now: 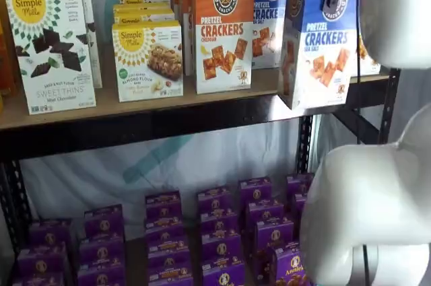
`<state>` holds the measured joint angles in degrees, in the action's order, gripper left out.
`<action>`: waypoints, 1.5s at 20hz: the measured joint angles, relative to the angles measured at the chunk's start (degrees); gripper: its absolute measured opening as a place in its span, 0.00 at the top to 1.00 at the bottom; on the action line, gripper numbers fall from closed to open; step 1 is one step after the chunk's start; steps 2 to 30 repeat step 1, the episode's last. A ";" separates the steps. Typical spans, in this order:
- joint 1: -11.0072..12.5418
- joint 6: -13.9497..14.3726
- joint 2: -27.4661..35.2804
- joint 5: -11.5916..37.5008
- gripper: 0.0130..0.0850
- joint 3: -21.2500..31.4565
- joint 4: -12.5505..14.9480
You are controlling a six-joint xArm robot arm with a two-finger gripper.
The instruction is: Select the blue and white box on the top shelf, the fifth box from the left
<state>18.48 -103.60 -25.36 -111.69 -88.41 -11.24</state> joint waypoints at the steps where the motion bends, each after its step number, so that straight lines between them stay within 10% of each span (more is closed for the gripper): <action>1: 0.44 -0.32 -0.51 -0.11 0.39 0.42 -0.23; 30: 0.44 -0.32 -0.51 -0.11 0.39 0.42 -0.23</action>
